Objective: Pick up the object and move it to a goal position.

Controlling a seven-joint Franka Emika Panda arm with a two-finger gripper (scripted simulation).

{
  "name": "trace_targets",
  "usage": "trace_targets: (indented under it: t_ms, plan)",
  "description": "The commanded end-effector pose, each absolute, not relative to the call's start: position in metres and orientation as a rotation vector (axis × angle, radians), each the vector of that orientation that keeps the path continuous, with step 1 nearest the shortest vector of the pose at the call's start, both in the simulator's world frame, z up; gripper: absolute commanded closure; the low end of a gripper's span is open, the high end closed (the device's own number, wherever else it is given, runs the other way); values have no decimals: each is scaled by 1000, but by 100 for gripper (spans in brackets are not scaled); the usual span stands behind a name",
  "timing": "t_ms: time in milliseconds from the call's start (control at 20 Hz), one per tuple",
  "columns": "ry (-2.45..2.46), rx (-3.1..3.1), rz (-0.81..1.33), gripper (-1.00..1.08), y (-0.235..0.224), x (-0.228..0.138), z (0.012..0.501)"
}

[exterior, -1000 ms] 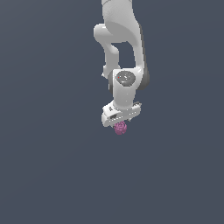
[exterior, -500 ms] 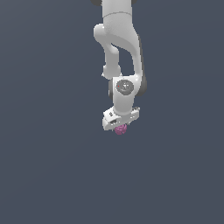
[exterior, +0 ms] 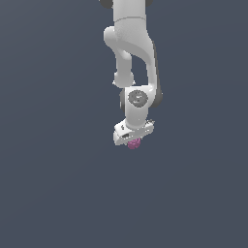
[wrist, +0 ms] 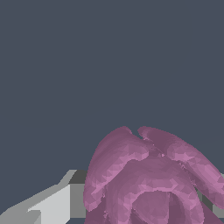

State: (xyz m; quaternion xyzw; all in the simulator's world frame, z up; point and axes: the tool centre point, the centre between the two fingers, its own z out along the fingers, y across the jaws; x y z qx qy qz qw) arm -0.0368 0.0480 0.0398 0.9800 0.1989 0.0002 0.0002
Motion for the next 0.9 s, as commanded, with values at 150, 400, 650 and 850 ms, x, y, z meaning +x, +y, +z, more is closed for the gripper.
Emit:
trace_targets:
  t_ms: [150,400,650,850]
  plan:
    - [627,3079,0,108,49,-37,39]
    - [625,3078,1,108,48,-38,44]
    - [625,3078,1,108,48,-41,59]
    - [625,3078,1,108,47,-46,80]
